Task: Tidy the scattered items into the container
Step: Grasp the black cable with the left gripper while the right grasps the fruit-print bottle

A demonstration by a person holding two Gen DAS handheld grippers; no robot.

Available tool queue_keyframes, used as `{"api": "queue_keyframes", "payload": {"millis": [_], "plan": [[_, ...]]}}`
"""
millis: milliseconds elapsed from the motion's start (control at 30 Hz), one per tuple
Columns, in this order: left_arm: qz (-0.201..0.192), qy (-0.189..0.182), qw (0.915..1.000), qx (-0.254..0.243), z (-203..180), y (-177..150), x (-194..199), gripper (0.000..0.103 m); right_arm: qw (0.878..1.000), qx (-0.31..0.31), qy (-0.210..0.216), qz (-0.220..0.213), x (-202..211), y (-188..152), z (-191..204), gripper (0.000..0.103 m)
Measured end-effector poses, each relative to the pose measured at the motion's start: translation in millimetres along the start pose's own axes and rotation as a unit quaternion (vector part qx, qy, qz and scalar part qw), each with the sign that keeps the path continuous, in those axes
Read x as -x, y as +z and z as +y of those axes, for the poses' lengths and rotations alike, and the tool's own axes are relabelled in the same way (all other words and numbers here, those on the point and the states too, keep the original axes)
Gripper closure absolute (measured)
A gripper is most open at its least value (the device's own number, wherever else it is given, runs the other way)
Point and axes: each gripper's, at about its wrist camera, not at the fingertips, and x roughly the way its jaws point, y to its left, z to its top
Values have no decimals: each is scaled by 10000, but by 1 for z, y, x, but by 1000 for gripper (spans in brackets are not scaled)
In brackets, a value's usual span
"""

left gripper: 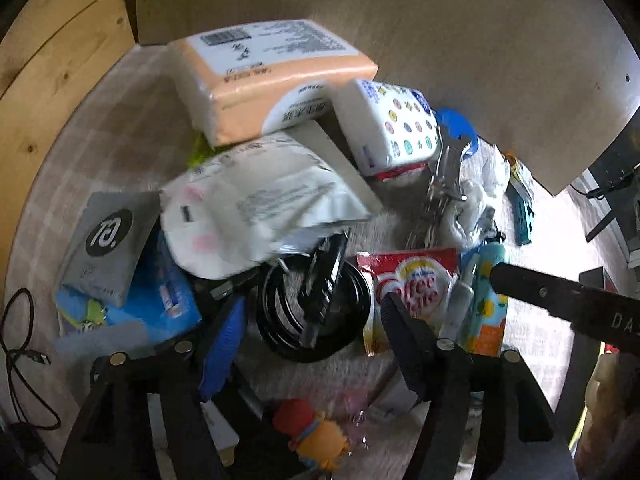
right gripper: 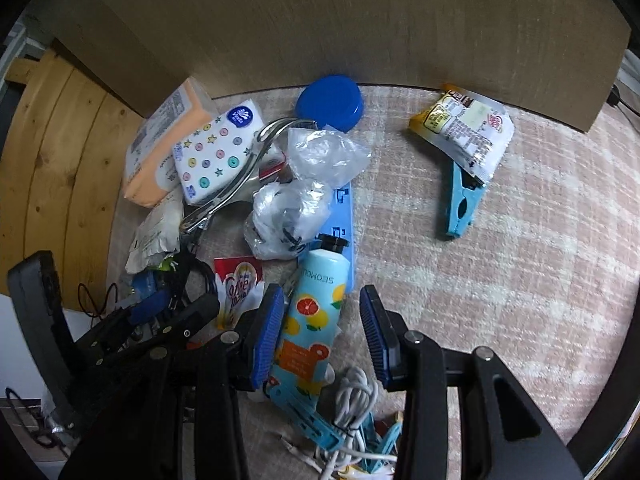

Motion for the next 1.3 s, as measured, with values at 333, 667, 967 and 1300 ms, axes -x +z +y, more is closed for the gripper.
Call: {"api": "queue_keyframes", "payload": {"millis": [333, 667, 967, 1300], "plan": [[-203, 38, 9997, -108, 0, -6, 1, 59, 9998, -139, 82, 105, -16, 2, 0, 74], [-105, -79, 9999, 12, 17, -17, 1, 91, 9988, -389, 283, -128, 1, -3, -16, 77], [-158, -254, 9995, 31, 20, -27, 5, 92, 9970, -476, 450, -405, 37, -6, -35, 77], [-407, -313, 9987, -73, 36, -48, 35, 96, 9952, -467, 648, -569, 59, -10, -43, 77]]}}
